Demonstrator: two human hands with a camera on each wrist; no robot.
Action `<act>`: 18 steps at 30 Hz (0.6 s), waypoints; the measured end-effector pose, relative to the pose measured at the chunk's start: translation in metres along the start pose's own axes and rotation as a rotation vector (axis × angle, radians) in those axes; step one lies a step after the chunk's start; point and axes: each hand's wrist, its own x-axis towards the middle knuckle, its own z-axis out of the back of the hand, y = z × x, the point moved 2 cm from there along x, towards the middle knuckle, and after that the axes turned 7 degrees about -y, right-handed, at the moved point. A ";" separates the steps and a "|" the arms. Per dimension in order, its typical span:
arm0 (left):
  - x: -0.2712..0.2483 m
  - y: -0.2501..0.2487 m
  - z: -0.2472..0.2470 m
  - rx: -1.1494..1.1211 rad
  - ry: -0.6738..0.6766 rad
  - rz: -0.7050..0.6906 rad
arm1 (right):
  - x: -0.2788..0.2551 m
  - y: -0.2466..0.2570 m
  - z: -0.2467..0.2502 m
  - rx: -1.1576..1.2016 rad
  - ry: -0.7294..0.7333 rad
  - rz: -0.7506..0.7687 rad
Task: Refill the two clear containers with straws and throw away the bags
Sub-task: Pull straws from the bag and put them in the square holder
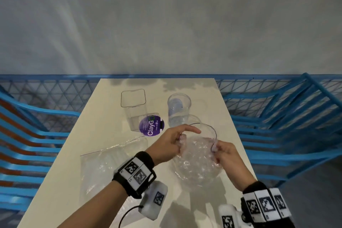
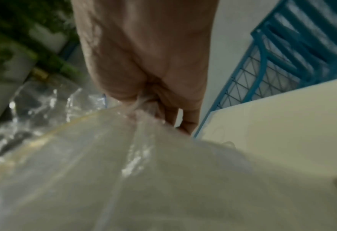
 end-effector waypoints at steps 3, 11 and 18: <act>0.014 0.017 -0.005 0.250 -0.071 0.069 | 0.025 -0.013 0.024 0.100 -0.098 -0.068; 0.001 0.054 -0.051 -0.081 -0.170 0.391 | 0.056 -0.060 0.044 0.310 -0.216 -0.310; 0.025 0.065 -0.080 -0.697 -0.578 0.628 | 0.059 -0.093 0.056 0.198 -0.355 -0.449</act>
